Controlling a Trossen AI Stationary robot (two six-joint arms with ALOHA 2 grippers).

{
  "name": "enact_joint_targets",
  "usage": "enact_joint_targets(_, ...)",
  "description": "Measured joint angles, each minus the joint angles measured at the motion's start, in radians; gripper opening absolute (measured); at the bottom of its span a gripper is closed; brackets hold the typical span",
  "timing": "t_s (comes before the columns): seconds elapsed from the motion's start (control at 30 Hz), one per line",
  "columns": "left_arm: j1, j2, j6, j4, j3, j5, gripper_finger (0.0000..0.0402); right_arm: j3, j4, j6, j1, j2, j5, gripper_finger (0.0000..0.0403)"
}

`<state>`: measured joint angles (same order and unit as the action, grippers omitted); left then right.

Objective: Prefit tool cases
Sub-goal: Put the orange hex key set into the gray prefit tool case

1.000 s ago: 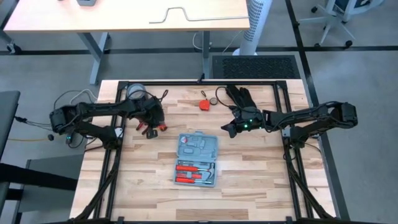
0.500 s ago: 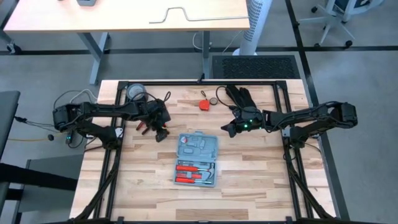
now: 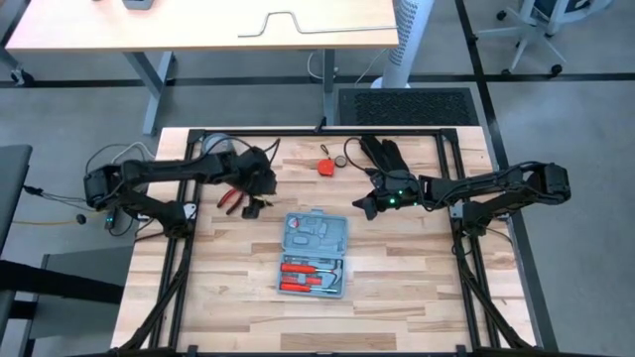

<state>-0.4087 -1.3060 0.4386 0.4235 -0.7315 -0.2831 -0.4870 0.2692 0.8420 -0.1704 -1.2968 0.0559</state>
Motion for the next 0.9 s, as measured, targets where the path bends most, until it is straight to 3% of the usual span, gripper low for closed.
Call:
enact_joint_targets(0.17, -0.042, 0.000, 0.250, 0.183, -0.069, 0.074, 0.0200, 0.000, 0.000, -0.072, 0.000, 0.000, 0.000, 0.0021)
enact_joint_targets(0.27, -0.082, -0.003, 0.391, 0.272, -0.071, 0.090, 0.0203, 0.000, 0.000, -0.129, -0.002, 0.000, -0.001, 0.0033)
enact_joint_targets(0.37, -0.124, -0.028, 0.439, 0.326, -0.071, 0.156, 0.0203, 0.000, 0.000, -0.167, -0.002, 0.000, -0.001, 0.0043)
enact_joint_targets(0.73, -0.163, -0.251, 0.216, 0.159, -0.072, 0.251, 0.0202, 0.000, 0.000, -0.161, -0.038, 0.000, -0.010, 0.0046)
enact_joint_targets(0.9, -0.160, -0.316, 0.047, 0.234, -0.082, 0.272, 0.0177, 0.000, -0.004, -0.125, -0.038, 0.000, -0.009, 0.0046)
